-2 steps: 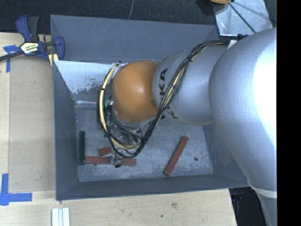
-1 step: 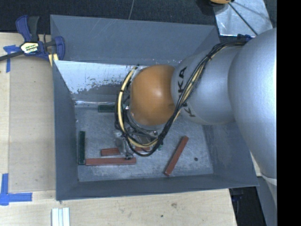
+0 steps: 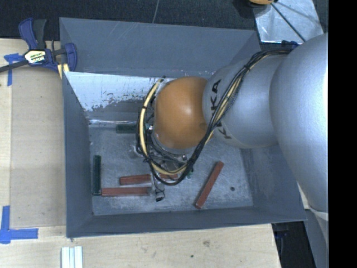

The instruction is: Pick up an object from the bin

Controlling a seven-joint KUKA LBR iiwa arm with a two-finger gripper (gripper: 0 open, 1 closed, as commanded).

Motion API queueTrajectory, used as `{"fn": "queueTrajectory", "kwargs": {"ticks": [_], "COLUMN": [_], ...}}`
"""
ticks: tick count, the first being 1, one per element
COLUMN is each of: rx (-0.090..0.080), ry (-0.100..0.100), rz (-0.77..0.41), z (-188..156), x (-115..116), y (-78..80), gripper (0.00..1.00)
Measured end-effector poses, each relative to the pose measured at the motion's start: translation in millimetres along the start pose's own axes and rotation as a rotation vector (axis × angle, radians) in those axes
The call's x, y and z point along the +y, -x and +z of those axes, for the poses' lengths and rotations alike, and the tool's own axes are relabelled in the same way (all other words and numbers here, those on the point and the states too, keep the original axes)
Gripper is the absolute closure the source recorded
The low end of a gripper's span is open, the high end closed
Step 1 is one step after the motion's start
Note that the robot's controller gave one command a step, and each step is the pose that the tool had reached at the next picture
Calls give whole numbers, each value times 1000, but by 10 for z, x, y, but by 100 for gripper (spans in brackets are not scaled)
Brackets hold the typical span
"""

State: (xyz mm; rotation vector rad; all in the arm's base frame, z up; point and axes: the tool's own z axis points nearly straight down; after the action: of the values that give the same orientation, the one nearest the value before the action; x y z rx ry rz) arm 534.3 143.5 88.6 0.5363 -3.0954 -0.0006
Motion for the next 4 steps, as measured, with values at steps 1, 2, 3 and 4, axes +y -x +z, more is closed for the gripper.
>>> {"fn": "queueTrajectory", "kwargs": {"ticks": [1,2,3,4], "rx": [1,1,1,1], "ry": [0,0,0,0], "rz": [1,0,1,1], "z": [0,0,0,0], "x": [-1,-1,-1,-1], "y": [-1,-1,-1,-1], "gripper": [100,0,100,0]}}
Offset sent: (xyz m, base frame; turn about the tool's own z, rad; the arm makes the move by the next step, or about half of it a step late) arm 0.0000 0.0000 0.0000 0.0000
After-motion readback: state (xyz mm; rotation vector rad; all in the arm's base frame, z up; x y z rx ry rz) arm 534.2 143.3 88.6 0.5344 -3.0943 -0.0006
